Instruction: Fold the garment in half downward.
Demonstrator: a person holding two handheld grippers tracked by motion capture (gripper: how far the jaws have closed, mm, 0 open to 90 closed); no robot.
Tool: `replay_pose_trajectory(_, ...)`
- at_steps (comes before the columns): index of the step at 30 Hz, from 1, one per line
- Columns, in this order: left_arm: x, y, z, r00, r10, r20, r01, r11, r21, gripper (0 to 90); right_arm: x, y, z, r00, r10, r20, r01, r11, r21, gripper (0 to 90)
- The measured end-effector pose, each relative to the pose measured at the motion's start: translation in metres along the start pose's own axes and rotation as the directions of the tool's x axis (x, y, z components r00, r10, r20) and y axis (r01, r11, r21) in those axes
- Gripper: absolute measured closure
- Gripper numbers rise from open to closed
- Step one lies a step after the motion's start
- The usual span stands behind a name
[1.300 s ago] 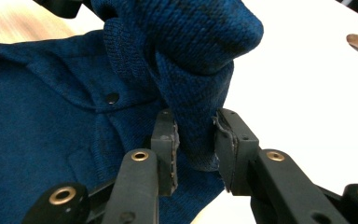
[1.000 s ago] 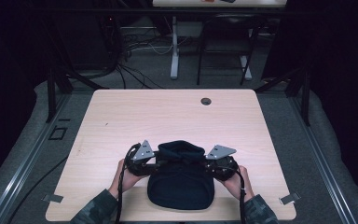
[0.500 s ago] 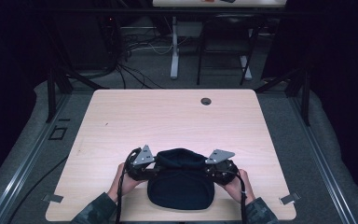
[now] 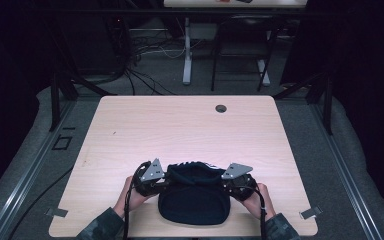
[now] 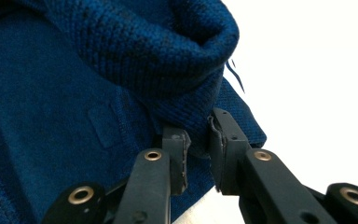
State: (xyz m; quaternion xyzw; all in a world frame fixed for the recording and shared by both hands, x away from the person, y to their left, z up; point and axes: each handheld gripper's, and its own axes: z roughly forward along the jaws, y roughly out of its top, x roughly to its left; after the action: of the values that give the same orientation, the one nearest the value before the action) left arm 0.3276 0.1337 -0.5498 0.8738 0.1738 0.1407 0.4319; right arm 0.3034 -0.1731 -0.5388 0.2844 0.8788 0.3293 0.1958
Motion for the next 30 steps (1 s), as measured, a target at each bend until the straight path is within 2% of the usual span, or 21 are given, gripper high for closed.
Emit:
replay_pose_trajectory(5, -0.002, -0.002, 0.0, 0.9997, 0.009, 0.021, -0.009, 0.9999, 0.012, 74.2, -0.001, -0.003, 0.0, 1.0, 0.005, -0.008, -0.005, 0.9999, 0.009, 77.4)
replay_pose_trajectory(10, -0.004, -0.003, -0.001, 0.9992, 0.014, 0.037, -0.015, 0.9997, 0.017, 73.3, -0.001, -0.006, 0.002, 0.9997, -0.009, -0.024, 0.009, 0.9995, 0.032, 77.5)
replay_pose_trajectory(17, -0.008, -0.006, 0.002, 0.9953, 0.037, 0.09, -0.042, 0.9978, 0.053, 71.3, -0.002, -0.01, 0.006, 0.9988, -0.006, -0.049, 0.009, 0.9982, 0.06, 77.4)
replay_pose_trajectory(20, -0.008, -0.007, 0.002, 0.9933, 0.024, 0.113, -0.032, 0.997, 0.07, 67.0, -0.001, -0.011, 0.007, 0.9983, -0.008, -0.057, 0.012, 0.9971, 0.075, 76.7)
replay_pose_trajectory(22, -0.007, -0.008, 0.001, 0.9914, 0.01, 0.131, -0.02, 0.9971, 0.073, 60.9, -0.001, -0.013, 0.008, 0.9977, -0.006, -0.067, 0.013, 0.9958, 0.091, 75.3)
replay_pose_trajectory(23, -0.006, -0.009, 0.0, 0.9896, -0.011, 0.144, 0.0, 0.9973, 0.073, 58.8, -0.001, -0.013, 0.008, 0.9979, -0.008, -0.064, 0.014, 0.9956, 0.093, 74.9)
replay_pose_trajectory(30, -0.001, -0.011, -0.011, 0.9876, -0.043, 0.151, 0.03, 0.9958, 0.087, 49.7, 0.0, -0.015, 0.008, 0.9975, -0.01, -0.07, 0.017, 0.9954, 0.094, 74.5)
